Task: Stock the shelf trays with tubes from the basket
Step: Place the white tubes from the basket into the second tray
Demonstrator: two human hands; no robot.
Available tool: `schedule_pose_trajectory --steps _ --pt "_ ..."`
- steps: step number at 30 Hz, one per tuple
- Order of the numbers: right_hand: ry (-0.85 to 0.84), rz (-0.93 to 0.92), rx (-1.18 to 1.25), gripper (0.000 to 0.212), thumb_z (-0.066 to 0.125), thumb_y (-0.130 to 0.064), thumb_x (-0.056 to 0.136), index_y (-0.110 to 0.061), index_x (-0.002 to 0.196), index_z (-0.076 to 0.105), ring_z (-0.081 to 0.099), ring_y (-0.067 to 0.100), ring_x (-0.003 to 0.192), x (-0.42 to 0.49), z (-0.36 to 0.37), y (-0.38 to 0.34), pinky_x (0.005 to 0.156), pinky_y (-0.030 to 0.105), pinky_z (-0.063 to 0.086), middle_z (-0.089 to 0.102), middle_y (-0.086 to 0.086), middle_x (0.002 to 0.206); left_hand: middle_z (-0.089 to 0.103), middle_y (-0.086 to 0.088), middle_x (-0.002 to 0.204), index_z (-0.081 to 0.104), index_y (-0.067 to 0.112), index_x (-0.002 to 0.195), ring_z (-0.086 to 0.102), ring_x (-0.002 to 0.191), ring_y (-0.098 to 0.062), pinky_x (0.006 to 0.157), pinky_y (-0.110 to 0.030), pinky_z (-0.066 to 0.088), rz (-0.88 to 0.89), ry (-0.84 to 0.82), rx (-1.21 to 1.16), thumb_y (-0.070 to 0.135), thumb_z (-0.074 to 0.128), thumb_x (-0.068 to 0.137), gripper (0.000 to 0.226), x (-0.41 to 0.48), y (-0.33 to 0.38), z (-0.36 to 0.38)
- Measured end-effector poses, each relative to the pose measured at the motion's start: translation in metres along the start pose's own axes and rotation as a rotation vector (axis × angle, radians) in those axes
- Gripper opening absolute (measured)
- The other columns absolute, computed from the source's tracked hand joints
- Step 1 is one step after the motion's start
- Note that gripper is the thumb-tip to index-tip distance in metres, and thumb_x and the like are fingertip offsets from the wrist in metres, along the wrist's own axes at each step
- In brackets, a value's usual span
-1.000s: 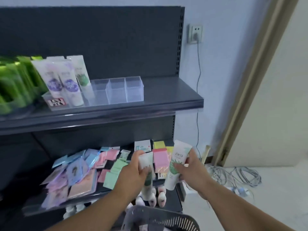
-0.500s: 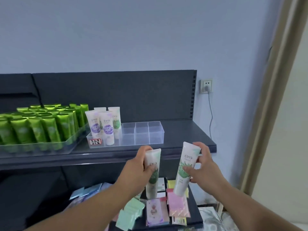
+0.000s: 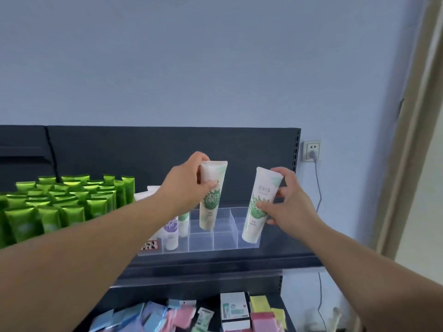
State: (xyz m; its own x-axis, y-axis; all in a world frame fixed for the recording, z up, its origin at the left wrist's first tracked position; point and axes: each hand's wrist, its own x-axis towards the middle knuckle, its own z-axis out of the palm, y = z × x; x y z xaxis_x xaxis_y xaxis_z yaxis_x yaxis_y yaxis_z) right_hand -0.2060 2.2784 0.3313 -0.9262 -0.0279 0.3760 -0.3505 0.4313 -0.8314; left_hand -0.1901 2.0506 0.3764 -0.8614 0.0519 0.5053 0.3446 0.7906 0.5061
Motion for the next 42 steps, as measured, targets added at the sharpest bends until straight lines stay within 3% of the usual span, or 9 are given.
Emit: schedule_pose_trajectory --steps 6,11,16,21,27,32,36,42 --pt "0.032 -0.052 -0.03 0.08 0.073 -0.008 0.082 -0.046 0.136 0.028 0.068 0.014 0.082 0.05 0.044 -0.021 0.061 0.039 0.061 0.063 -0.01 0.102 0.06 0.001 0.093 0.043 0.025 0.107 0.064 0.074 -0.017 0.052 -0.026 0.052 -0.007 -0.09 0.035 0.023 0.065 0.088 0.03 0.056 -0.025 -0.013" --pt "0.036 -0.037 -0.084 0.066 0.073 -0.007 0.082 -0.04 0.128 0.038 0.066 0.015 0.088 0.082 0.073 -0.014 0.066 0.037 0.061 0.062 -0.01 0.103 0.056 0.003 0.092 0.043 0.026 0.108 0.057 0.07 -0.011 0.047 -0.02 0.042 -0.005 -0.144 0.076 0.019 0.064 0.088 0.029 0.087 -0.051 -0.009" --pt "0.024 -0.016 -0.144 0.055 0.071 -0.007 0.082 -0.036 0.12 0.042 0.064 0.008 0.088 0.102 0.091 0.004 0.068 0.024 0.055 0.064 -0.009 0.101 0.055 0.002 0.1 0.045 0.024 0.105 0.053 0.082 -0.015 0.056 -0.021 0.039 -0.01 -0.221 0.129 0.021 0.065 0.087 0.028 0.11 -0.072 -0.002" --pt "-0.031 0.028 -0.187 0.058 0.07 -0.005 0.082 -0.037 0.122 0.042 0.066 0.013 0.083 0.114 0.107 0.023 0.076 0.031 0.056 0.066 -0.008 0.104 0.057 -0.002 0.103 0.046 0.021 0.112 0.06 0.083 -0.02 0.068 -0.032 0.052 -0.035 -0.352 0.15 0.024 0.063 0.089 0.028 0.121 -0.082 0.014" --pt "-0.153 0.097 -0.238 0.072 0.072 -0.007 0.081 -0.039 0.135 0.035 0.068 0.016 0.087 0.116 0.12 0.043 0.076 0.032 0.057 0.065 -0.003 0.11 0.055 -0.005 0.115 0.045 0.016 0.122 0.052 0.092 -0.022 0.073 -0.03 0.044 -0.034 -0.454 0.29 0.026 0.063 0.089 0.039 0.122 -0.092 0.03" --pt "-0.173 0.121 -0.247 0.073 0.073 -0.009 0.081 -0.038 0.136 0.034 0.068 0.017 0.092 0.115 0.125 0.053 0.084 0.036 0.057 0.064 -0.002 0.113 0.055 -0.008 0.117 0.043 0.012 0.124 0.049 0.087 -0.021 0.054 -0.025 0.034 0.003 -0.504 0.386 0.028 0.063 0.09 0.042 0.12 -0.092 0.037" --pt "-0.173 0.132 -0.244 0.072 0.074 -0.009 0.081 -0.036 0.135 0.035 0.066 0.015 0.096 0.116 0.123 0.055 0.081 0.03 0.056 0.063 -0.003 0.114 0.055 -0.008 0.116 0.043 0.011 0.123 0.05 0.089 -0.022 0.067 -0.029 0.039 0.0 -0.496 0.375 0.027 0.063 0.089 0.042 0.123 -0.091 0.041" --pt "-0.187 0.148 -0.261 0.075 0.073 -0.01 0.082 -0.033 0.139 0.031 0.062 0.015 0.103 0.115 0.121 0.055 0.08 0.026 0.054 0.061 -0.003 0.118 0.059 -0.008 0.112 0.048 0.01 0.118 0.056 0.096 -0.024 0.074 -0.031 0.043 0.009 -0.53 0.508 0.027 0.06 0.092 0.034 0.123 -0.095 0.047"
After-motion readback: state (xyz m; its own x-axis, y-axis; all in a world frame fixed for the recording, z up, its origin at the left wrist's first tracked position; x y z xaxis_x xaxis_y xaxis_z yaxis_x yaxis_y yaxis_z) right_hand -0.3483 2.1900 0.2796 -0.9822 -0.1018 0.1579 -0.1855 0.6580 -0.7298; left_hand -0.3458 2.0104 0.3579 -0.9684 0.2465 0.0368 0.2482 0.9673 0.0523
